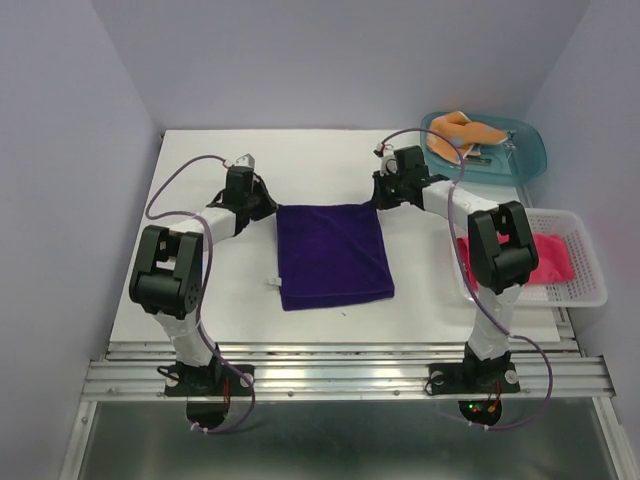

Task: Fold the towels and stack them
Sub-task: Fold the towel

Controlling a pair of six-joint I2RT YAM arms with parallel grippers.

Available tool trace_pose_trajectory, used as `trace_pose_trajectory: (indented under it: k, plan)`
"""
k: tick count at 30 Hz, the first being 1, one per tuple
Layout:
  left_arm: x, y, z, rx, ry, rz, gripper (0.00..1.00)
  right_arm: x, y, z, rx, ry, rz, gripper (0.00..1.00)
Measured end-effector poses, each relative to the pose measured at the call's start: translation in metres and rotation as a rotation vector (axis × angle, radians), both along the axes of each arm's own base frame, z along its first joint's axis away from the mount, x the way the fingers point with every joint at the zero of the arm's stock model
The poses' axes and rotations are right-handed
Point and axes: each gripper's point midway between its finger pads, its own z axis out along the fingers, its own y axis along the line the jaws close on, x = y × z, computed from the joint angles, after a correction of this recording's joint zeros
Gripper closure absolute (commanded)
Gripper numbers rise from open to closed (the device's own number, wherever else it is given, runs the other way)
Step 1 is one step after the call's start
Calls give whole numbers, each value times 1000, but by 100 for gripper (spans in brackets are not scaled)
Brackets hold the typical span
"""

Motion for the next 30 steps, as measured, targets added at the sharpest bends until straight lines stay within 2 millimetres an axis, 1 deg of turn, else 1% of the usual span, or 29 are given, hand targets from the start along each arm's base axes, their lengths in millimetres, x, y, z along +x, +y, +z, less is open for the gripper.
trace_pose_trajectory:
  k: [2,5,7,9,10,11,12,14,15,17,20,22,25,30]
  plan:
    - [-5,-1,8,-13,-25,-8,100,-9,0,6,13,0,11,99]
    - [-16,-1,15,-28,-47,-15,100,-23,-1,17,34,-10,18,99]
    - [-27,1,15,-39,-53,-15,100,-33,-3,23,50,-17,18,99]
    - [-45,3,13,-52,-50,-13,100,-47,-5,28,65,-15,21,99]
    - [-50,4,11,-55,-50,-11,100,-51,-5,30,72,-17,19,99]
    - [-58,6,10,-60,-47,-7,100,-61,-6,31,85,-12,20,99]
    - [-66,7,9,-67,-44,-4,100,-70,-7,31,97,-4,21,99]
    - [-81,7,5,-86,-39,-2,100,-81,-9,33,110,6,19,99]
    - [-91,6,3,-97,-37,-2,100,-91,-9,33,125,13,20,99]
    - [-106,3,1,-111,-34,-10,100,-103,-11,33,141,24,18,99]
    - [-130,-2,2,-142,-48,-24,100,-128,-12,34,181,50,14,98]
    - [-146,-3,2,-164,-57,-28,100,-140,-12,33,209,65,14,98]
    - [-161,-4,6,-194,-78,-31,100,-159,-14,33,237,85,7,98]
    - [-175,-4,16,-239,-120,-24,100,-175,-18,38,263,85,-8,98]
